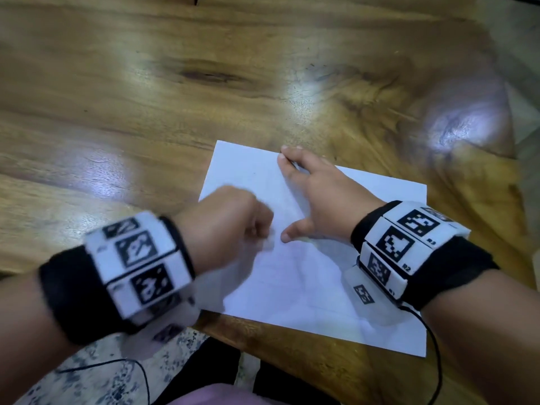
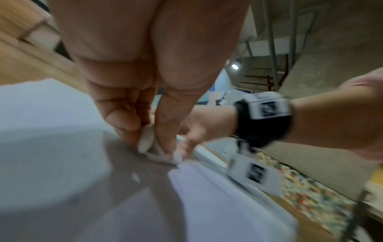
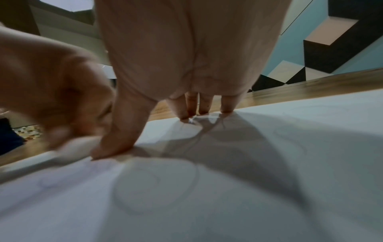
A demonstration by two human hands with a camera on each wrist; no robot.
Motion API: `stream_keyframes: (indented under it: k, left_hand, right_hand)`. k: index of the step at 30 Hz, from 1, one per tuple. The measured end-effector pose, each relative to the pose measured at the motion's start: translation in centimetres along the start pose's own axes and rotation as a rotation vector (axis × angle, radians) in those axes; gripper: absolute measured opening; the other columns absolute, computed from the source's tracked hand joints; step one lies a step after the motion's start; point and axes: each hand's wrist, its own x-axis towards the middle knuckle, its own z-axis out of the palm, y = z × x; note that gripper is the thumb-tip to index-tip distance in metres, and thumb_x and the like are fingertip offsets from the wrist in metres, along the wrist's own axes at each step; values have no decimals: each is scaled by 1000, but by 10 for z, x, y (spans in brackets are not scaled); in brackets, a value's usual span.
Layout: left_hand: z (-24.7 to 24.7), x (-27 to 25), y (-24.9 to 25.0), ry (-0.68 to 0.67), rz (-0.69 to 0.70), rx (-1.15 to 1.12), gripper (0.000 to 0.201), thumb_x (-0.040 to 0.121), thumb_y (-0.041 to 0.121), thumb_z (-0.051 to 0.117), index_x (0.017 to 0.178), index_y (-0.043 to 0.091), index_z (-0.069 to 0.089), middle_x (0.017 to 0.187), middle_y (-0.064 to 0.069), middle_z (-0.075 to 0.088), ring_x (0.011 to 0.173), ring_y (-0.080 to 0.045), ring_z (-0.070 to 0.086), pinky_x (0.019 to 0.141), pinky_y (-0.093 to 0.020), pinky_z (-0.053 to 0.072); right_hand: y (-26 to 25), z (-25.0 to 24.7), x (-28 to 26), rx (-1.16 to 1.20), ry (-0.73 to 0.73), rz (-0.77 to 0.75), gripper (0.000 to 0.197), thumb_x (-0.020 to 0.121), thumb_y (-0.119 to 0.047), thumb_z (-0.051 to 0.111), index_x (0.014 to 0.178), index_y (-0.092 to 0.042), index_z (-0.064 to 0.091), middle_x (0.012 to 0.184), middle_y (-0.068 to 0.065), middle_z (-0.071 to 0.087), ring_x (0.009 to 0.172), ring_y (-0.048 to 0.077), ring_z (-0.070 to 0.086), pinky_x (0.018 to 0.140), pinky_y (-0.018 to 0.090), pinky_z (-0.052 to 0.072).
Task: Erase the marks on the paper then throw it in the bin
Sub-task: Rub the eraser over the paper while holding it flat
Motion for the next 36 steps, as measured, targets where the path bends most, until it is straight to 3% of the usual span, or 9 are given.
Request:
stream_keyframes:
  k: [2, 8, 11, 13, 17, 20, 26, 31, 36]
  left_hand:
    - [5, -10, -2, -81, 16, -7, 4, 74, 16, 67, 71, 18, 66, 55, 15, 43, 54, 4, 41, 52, -6, 31]
    - [-18, 40, 0, 167, -99, 15, 7, 76, 13, 62, 81, 13, 67, 63, 5, 51, 68, -14, 46, 61, -20, 34]
    - [2, 2, 2, 4, 43, 34, 8, 74, 11, 61, 68, 17, 62, 62, 7, 45, 62, -15, 43, 51, -12, 27]
    - [10, -18, 1, -109, 68, 0, 10, 75, 12, 61, 68, 19, 61, 69, 6, 47, 69, -16, 50, 55, -20, 31]
    - [-14, 19, -12, 108, -45, 66, 7, 75, 15, 63, 80, 15, 67, 75, 1, 55, 76, -20, 51, 64, -24, 33]
    - [-18, 25, -17, 215, -56, 44, 7, 75, 18, 66, 77, 11, 66, 71, -3, 58, 68, -18, 46, 54, -24, 29]
    - [11, -39, -13, -80, 38, -85, 7, 69, 28, 60, 66, 22, 59, 69, 4, 52, 64, -18, 57, 56, -22, 35]
    - [-9, 8, -21, 229, -44, 19, 6, 73, 17, 68, 76, 12, 68, 76, -9, 62, 74, -29, 57, 59, -25, 30]
    - [10, -38, -15, 2, 24, -95, 19, 74, 28, 68, 62, 16, 60, 59, 10, 43, 52, -1, 43, 52, -11, 31]
  right_hand:
    - [0, 1, 0, 2, 3, -2, 118, 67, -52, 74, 149, -13, -1, 157, -6, -7, 144, 13, -7, 118, 27, 2]
    - [-2, 0, -1, -9, 11, 0, 117, 67, -53, 74, 150, -14, 0, 157, -7, -6, 144, 13, -5, 117, 26, 2]
    - [-1, -1, 0, -7, 3, 0, 117, 67, -53, 74, 150, -14, -1, 157, -6, -7, 144, 14, -6, 118, 26, 2]
    - [-1, 0, -1, -5, 0, 4, 118, 67, -53, 73, 150, -15, -2, 157, -7, -7, 144, 13, -7, 117, 24, 1]
    - [0, 2, 1, 0, 16, 13, 119, 65, -54, 75, 150, -16, 1, 157, -8, -5, 144, 15, -4, 114, 23, 4]
    - [-1, 3, 1, 0, 17, 14, 118, 65, -54, 75, 150, -17, 1, 157, -9, -5, 144, 14, -4, 114, 23, 4]
    - [1, 2, 0, 20, 15, 14, 118, 66, -53, 75, 150, -17, 1, 156, -10, -6, 144, 12, -6, 116, 23, 2]
    - [0, 2, 0, 8, 13, 6, 117, 67, -52, 74, 150, -15, 0, 157, -8, -7, 144, 12, -7, 115, 23, 0]
    - [0, 1, -1, 13, 12, 7, 117, 67, -51, 75, 150, -15, -1, 157, -9, -6, 144, 12, -6, 116, 23, 2]
